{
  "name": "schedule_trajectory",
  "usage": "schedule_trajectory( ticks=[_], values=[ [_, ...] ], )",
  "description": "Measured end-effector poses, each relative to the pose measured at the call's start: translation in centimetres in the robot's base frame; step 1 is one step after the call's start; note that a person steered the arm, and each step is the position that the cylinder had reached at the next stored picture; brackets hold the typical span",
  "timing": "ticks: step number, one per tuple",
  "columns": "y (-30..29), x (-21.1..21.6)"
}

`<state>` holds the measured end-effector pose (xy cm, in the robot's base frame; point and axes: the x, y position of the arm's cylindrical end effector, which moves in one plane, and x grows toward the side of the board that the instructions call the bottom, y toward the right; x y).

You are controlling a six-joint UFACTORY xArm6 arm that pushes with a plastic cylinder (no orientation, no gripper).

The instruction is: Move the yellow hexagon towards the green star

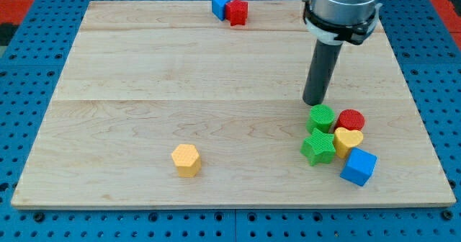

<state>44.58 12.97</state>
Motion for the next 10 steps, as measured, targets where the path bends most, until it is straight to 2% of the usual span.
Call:
schedule_trajectory(
  ticks=[3, 5, 6, 7, 8, 9, 10],
  values=[
    [-1.4, 3.2],
    [-18.2, 2.5],
    [-23.8, 5.6],
    [-26.0, 8.5],
    [-24.9, 10.9],
    [-24.3, 11.9],
    [-21.2, 11.9]
  ],
)
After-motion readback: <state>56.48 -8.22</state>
